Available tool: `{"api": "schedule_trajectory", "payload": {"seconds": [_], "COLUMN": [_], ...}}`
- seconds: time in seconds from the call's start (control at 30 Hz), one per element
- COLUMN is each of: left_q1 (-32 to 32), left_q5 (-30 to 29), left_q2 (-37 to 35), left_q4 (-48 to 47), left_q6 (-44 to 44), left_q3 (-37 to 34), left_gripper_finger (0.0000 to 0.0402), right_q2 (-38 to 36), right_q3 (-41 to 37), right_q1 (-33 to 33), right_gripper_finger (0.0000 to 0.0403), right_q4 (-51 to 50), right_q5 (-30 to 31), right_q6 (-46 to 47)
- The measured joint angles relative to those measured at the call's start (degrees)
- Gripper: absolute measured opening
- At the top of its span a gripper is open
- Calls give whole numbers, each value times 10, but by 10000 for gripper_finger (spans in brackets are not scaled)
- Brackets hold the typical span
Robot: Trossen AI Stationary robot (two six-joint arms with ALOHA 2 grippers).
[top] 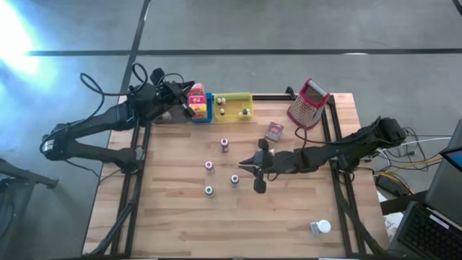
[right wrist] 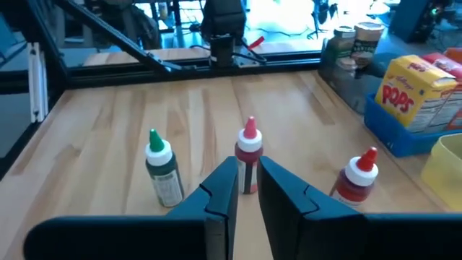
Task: Pick & Place Kitchen Items
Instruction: Move the white seasoning bottle to the center of the table
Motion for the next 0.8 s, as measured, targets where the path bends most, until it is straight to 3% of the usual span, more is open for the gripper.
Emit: {"api": "schedule_trajectory", "payload": {"seconds": [0.6, 0.8], "left_q1": [0, 0], "left_q5": [0, 0], "left_q2": [0, 0], "left_q4": [0, 0], "left_q6": [0, 0], "left_q3": [0, 0], "left_gripper_finger": [22, 22], "right_q2": [1, 1], "right_q3": [-1, -19], "right_q1": [-2, -29], "right_gripper_finger": [89, 81], "right_q4": [-2, -6], "right_q5": [-2, -1], "right_q6": [-26, 8]}}
